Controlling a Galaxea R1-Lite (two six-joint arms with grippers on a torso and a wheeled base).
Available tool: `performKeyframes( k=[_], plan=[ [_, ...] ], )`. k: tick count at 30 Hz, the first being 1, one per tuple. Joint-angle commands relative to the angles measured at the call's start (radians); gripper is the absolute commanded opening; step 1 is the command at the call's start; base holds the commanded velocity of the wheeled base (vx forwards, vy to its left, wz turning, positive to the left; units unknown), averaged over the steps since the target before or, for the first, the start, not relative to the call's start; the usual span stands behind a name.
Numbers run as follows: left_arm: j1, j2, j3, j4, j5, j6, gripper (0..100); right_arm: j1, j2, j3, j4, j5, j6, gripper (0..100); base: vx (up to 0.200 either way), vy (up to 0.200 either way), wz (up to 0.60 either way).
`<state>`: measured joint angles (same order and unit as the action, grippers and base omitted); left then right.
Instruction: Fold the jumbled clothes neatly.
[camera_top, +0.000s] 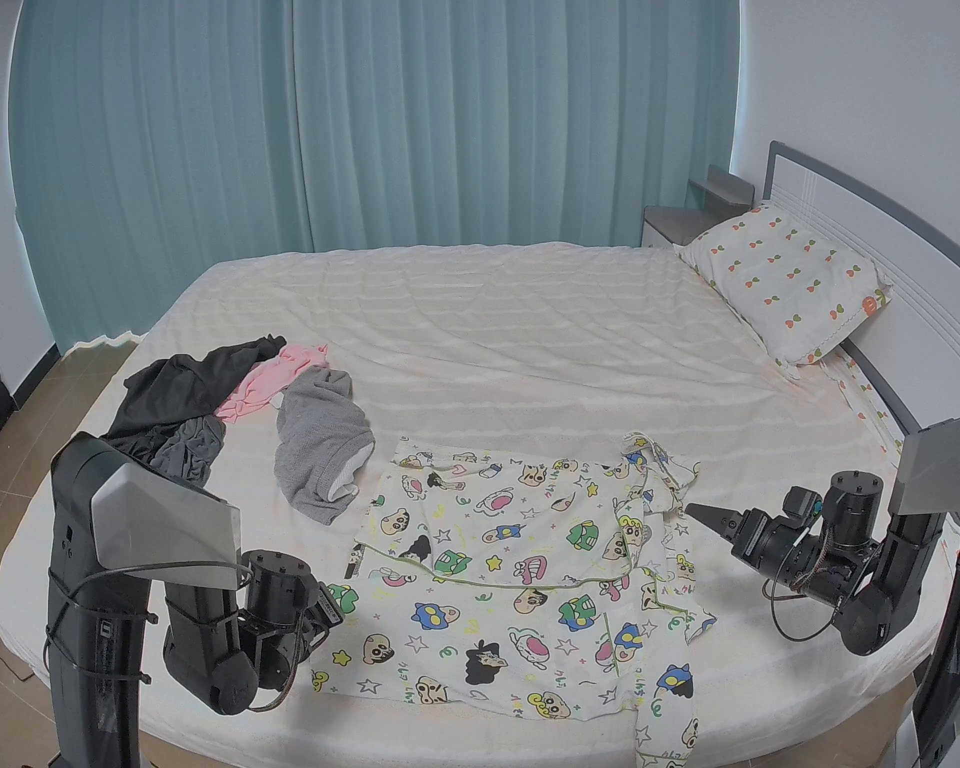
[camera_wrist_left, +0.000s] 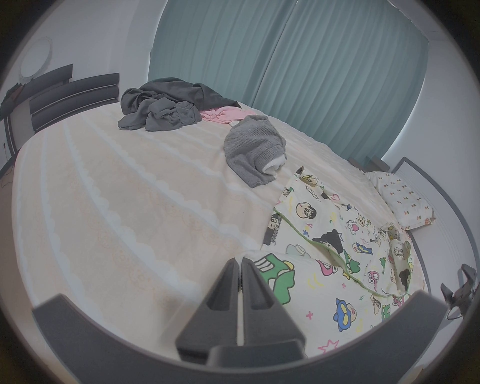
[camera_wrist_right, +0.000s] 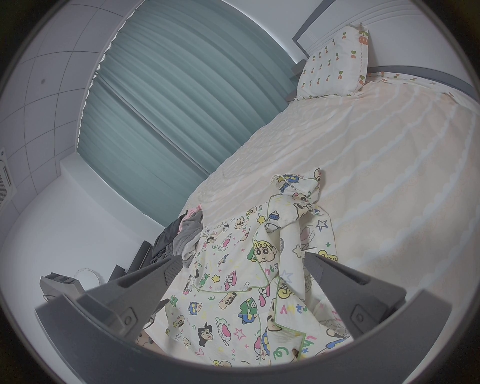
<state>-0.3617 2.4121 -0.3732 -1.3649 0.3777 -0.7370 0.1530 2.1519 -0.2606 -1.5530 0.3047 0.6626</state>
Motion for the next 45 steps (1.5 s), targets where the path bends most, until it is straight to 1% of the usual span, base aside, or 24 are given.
performKeyframes(
  k=[1,5,6,12,13,16,18,20,21,22,23,24,25,26,27,30,31,32,33,35,37,39,41,45],
  plan=[
    [0.01,0.021,-0.001,-0.002,-0.005,-0.001,0,0.0,0.005,-0.002,-0.01,0.001,0.0,100,0.0,0.0,0.0],
    [0.01,0.019,-0.001,-0.002,-0.022,-0.001,0,0.0,0.017,-0.002,-0.01,-0.001,0.0,100,0.0,0.0,0.0],
    [0.01,0.019,-0.003,-0.002,-0.028,-0.002,100,-0.001,0.019,-0.002,-0.01,-0.001,0.0,100,0.0,0.0,0.0],
    [0.027,0.008,-0.003,-0.002,-0.034,-0.004,100,-0.001,0.019,0.0,-0.01,0.001,0.0,100,0.0,0.0,0.0],
    [0.043,-0.008,0.004,-0.002,-0.036,-0.004,100,-0.001,0.019,0.0,-0.01,-0.001,0.0,100,0.0,0.0,0.0],
    [0.058,-0.042,0.02,-0.002,-0.062,-0.005,100,-0.001,0.017,0.0,-0.01,-0.001,0.0,100,0.0,0.0,0.0],
    [0.067,-0.111,0.096,-0.002,-0.174,-0.005,100,0.0,0.017,0.0,-0.01,-0.001,0.0,100,0.0,0.0,0.0],
    [0.067,-0.16,0.155,-0.002,-0.266,0.002,100,0.0,0.017,0.0,-0.01,-0.001,-0.001,100,0.0,0.0,0.0],
    [0.069,-0.162,0.158,-0.002,-0.272,0.004,100,0.0,0.017,0.0,-0.01,-0.001,0.0,100,0.0,0.0,0.0],
    [0.067,-0.179,0.186,-0.002,-0.316,0.021,100,0.0,0.017,0.0,-0.01,-0.001,0.0,100,0.0,0.0,0.0],
    [0.067,-0.179,0.22,-0.002,-0.359,0.074,100,0.0,0.017,0.0,-0.01,-0.001,-0.001,100,0.0,0.0,0.0],
    [0.067,-0.176,0.24,-0.002,-0.384,0.117,100,0.0,0.016,0.0,-0.01,-0.001,0.0,100,0.0,0.0,0.0],
    [0.067,-0.176,0.24,-0.002,-0.384,0.117,100,0.0,0.016,0.0,-0.01,-0.001,0.0,100,0.0,0.0,0.0],
    [0.061,-0.16,0.273,-0.002,-0.422,0.186,100,0.0,0.016,0.0,-0.01,-0.001,-0.001,100,0.0,0.0,0.0],
    [0.058,-0.15,0.283,-0.002,-0.431,0.202,100,0.0,0.016,0.0,-0.01,-0.001,0.0,100,0.0,0.0,0.0],
    [0.029,-0.076,0.286,-0.002,-0.431,0.245,100,0.0,0.016,0.0,-0.01,-0.002,-0.001,100,0.0,0.0,0.0],
    [0.029,-0.076,0.286,-0.002,-0.431,0.245,100,0.0,0.016,0.0,-0.01,-0.002,-0.001,100,0.0,0.0,0.0],
    [0.02,-0.038,0.289,-0.002,-0.43,0.271,100,0.0,0.014,0.0,-0.01,-0.002,-0.001,100,0.0,0.0,0.0],
    [0.02,-0.038,0.289,-0.002,-0.43,0.271,100,0.0,0.014,0.0,-0.01,-0.002,-0.001,100,0.0,0.0,0.0],
    [0.013,-0.022,0.287,-0.002,-0.418,0.303,100,0.0,0.014,0.0,-0.01,-0.002,-0.001,100,0.0,0.0,0.0],
    [0.007,-0.019,0.289,-0.002,-0.408,0.308,100,-0.001,0.016,-0.002,-0.01,-0.002,0.0,100,0.0,0.0,0.0],
    [-0.034,-0.005,0.281,-0.002,-0.367,0.309,100,-0.001,0.016,-0.002,-0.01,-0.002,0.0,100,0.0,0.0,0.0],
    [-0.051,0.01,0.264,-0.002,-0.344,0.309,100,-0.001,0.016,-0.002,-0.01,-0.002,0.0,100,0.0,0.0,0.0],
    [-0.069,0.03,0.215,-0.002,-0.315,0.309,100,-0.001,0.016,-0.002,-0.01,-0.004,0.0,100,0.0,0.0,0.0]
  ],
)
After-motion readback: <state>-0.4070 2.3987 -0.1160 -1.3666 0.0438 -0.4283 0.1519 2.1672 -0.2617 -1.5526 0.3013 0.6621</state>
